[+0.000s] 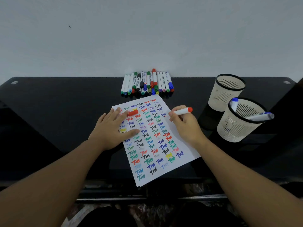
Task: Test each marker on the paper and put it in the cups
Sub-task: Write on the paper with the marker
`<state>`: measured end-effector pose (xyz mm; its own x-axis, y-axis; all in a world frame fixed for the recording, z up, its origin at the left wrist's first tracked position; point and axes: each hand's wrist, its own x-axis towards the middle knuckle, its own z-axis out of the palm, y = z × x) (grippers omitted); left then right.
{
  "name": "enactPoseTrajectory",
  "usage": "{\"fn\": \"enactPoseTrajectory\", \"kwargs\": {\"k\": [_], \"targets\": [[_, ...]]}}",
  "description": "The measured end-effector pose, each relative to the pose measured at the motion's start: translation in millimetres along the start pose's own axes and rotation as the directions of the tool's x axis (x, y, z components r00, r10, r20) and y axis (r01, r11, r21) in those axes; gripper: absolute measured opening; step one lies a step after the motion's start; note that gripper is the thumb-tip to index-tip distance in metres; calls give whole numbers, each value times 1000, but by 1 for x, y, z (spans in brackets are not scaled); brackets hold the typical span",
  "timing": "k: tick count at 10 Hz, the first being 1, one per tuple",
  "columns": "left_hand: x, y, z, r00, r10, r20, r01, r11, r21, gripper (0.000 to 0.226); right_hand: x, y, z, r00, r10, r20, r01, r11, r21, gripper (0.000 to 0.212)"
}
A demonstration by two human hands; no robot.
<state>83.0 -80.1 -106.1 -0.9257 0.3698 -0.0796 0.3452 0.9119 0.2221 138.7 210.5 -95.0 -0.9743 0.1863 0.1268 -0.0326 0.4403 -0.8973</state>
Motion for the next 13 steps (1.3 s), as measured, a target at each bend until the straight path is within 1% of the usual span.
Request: {"fn": "enactPoseTrajectory", "kwargs": {"k": [1,3,4,5,6,8,10,13], "targets": [[0,1,-1,1000,-3,3,3,1000,4,114,0,-2,0,999,15,34,-15,1000,-8,15],[0,1,-1,1000,-5,7,5,1000,2,115,1,-4,1,998,33,61,-31,999,-36,7],[0,0,0,1000,-2,3,2,1000,2,115,1,-3,1,996,38,75,-35,998,-50,7],[0,0,-1,1000,-4,1,4,1000,-1,115,1,-2,2,997,32,71,-27,997,-73,7],[0,1,-1,1000,-3,4,3,1000,-2,116,2,-1,1,999,38,22,-36,996,-81,11],[0,0,-1,1000,-7,7,7,1000,-1,116,2,-1,1,998,43,55,-37,995,-96,6],[0,0,1,1000,-2,-14,2,1000,-3,114,0,-2,-1,999,51,10,-51,997,-52,13],[1,0,1,1000,-6,-10,6,1000,-1,115,3,2,1,999,43,23,-41,995,-90,10]]}}
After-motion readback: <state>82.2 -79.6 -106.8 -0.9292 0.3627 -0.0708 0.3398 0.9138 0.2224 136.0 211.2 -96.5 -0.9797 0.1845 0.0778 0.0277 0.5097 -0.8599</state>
